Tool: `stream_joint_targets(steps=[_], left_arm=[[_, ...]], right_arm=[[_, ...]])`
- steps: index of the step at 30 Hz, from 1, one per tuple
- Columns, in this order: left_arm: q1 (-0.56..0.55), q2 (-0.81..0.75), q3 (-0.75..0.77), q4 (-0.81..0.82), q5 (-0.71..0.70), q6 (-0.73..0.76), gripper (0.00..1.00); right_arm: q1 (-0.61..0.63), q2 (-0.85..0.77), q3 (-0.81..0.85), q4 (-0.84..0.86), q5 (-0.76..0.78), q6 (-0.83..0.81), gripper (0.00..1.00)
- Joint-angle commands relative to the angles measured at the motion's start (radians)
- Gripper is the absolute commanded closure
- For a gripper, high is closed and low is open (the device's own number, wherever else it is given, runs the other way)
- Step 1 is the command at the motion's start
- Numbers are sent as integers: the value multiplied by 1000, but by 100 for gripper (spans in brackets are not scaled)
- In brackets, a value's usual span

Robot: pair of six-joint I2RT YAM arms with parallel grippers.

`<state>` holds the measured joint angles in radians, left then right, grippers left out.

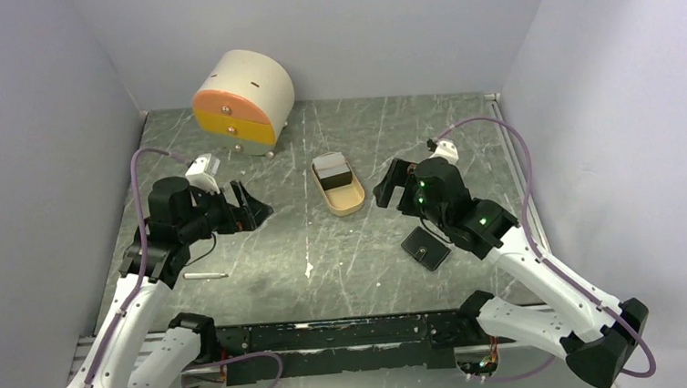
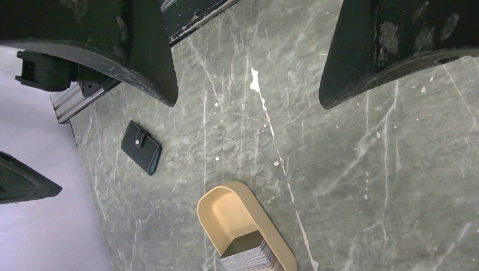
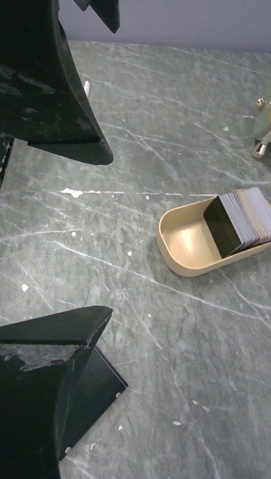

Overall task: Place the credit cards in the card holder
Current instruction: Move the card holder to the center of the board.

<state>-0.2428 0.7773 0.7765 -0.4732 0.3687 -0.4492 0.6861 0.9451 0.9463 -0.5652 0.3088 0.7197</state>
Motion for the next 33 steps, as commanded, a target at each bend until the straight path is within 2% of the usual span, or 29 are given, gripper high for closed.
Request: stream_joint_targets(steps=[1, 10, 19, 24, 31, 33], left_arm=[[12, -2, 28, -3, -20, 8, 0], [11, 57, 20, -14, -22, -13, 0], [13, 60, -12, -20, -43, -12, 2], [12, 90, -18, -19, -24, -2, 2], [12, 102, -18, -39, -51, 23, 1], [11, 91, -29, -28, -44, 20, 0]], right_arm=[[-7, -17, 9, -29, 42, 3, 0], [-7, 7, -22, -65, 82, 94, 0], [-11, 172, 31, -323, 225, 364, 1], [-25, 224, 12, -336, 235, 419, 1], [-113, 211, -101, -256, 264, 410, 18], [-165, 205, -136, -209, 228, 394, 27]])
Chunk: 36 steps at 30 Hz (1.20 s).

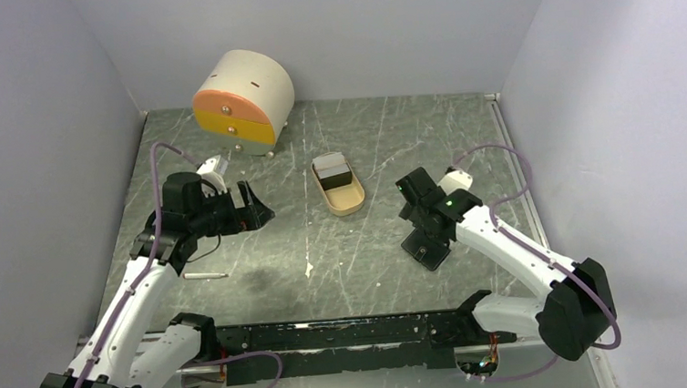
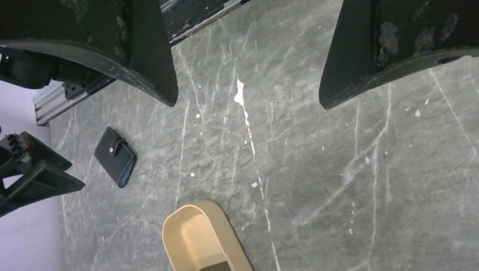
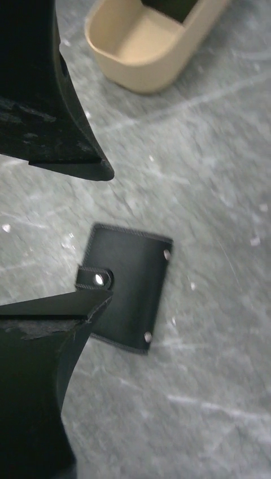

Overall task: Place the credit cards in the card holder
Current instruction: Move the card holder to the center of the board.

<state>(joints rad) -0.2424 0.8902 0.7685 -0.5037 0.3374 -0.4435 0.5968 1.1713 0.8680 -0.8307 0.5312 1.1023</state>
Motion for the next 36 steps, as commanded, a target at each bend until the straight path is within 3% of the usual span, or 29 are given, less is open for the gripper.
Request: stream_joint_targets(steps=[1, 10, 21, 27, 36], left_arm=[[11, -23, -26, 7, -7, 14, 1], [11, -19, -37, 23, -7, 17, 1], [11, -29, -39, 25, -14, 15, 1], [12, -55, -45, 32, -40, 13, 1], [12, -83, -44, 25, -96, 11, 0]], right_arm=[[-93, -23, -75, 82, -13, -1, 32], [-157, 50, -160, 163, -56, -10, 50], [-153, 163, -191, 200, -133, 14, 54], [-53, 179, -170, 324, -251, -192, 55], [135, 298, -130, 405, -322, -291, 58]])
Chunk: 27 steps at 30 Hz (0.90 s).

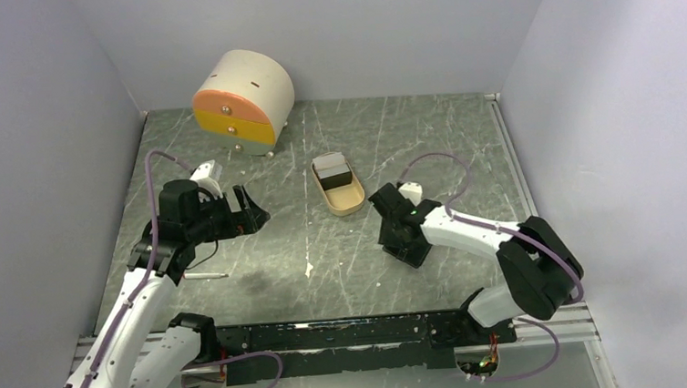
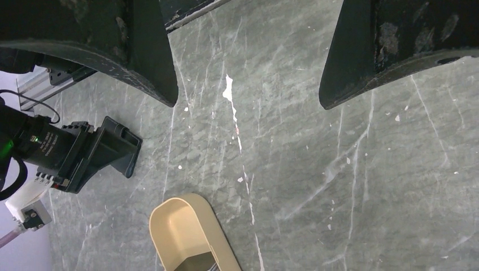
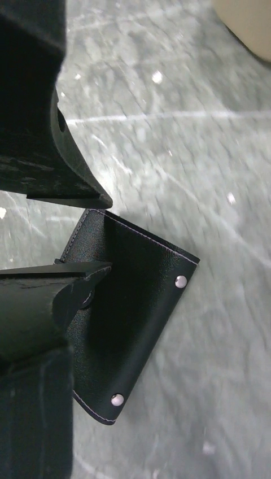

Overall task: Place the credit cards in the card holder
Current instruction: Move the card holder to the center of the board, then pick up the card holder from the center of the board.

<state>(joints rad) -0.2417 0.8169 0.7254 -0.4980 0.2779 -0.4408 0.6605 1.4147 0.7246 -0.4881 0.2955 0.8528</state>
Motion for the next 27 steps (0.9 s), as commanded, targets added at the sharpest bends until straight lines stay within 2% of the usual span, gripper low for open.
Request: stream_joint_targets(steps=[1, 7, 12, 17, 27], left_arm=[[12, -7, 0, 19, -39, 8, 1], [12, 11, 2, 16, -38, 8, 0], [12, 24, 7, 7, -48, 1, 1], [12, 36, 11, 4, -40, 1, 1], [12, 58, 15, -6, -43, -3, 4]], right_arm=[[92, 62, 26, 48, -68, -35, 58], [141, 25, 93, -80, 24, 10, 59], [141, -32, 99, -227, 127, 169, 60], [140, 4, 105, -302, 166, 251, 63], [141, 44, 80, -165, 114, 168, 65]])
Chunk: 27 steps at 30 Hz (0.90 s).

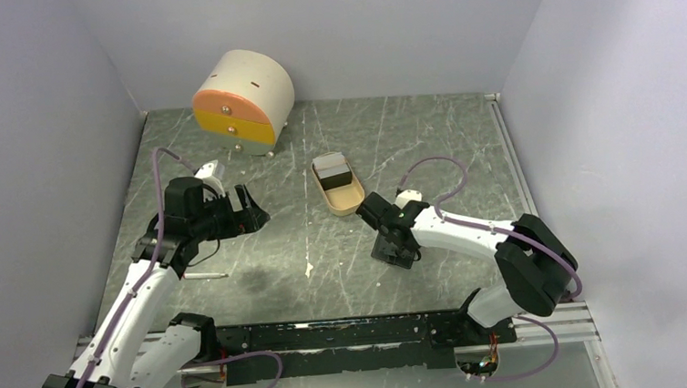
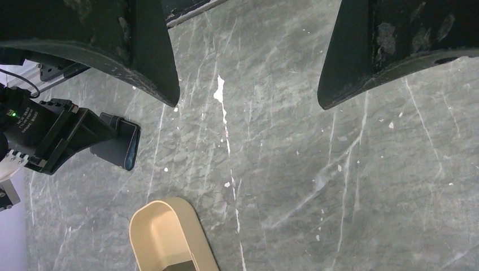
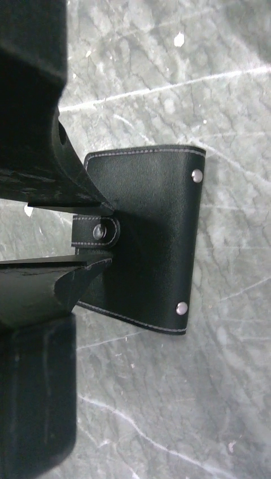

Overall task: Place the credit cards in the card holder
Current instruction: Pick up the card holder from the center of the board.

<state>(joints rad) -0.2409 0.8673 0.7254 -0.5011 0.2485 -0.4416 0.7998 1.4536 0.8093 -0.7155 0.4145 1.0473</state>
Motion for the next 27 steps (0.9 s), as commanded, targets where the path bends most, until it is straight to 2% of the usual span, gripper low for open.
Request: stream_joint_targets(steps=[1, 11, 13, 18, 23, 27], left_arm=[[11, 9, 14, -4, -9, 0, 4], [12, 26, 20, -10, -6, -3, 10], [12, 27, 20, -12, -9, -5, 11], [11, 45, 20, -18, -17, -19, 15], [2, 82, 31, -40, 21, -57, 21], [0, 93, 11, -9, 150, -105, 25]], right_arm=[[2, 4, -7, 74, -12, -39, 65], [7, 35, -8, 69, 8, -116, 67], [17, 25, -14, 89, 1, -151, 74], [64, -48, -28, 175, -9, -276, 100], [130, -118, -17, 220, -1, -361, 100], [192, -171, -19, 299, -37, -449, 100]])
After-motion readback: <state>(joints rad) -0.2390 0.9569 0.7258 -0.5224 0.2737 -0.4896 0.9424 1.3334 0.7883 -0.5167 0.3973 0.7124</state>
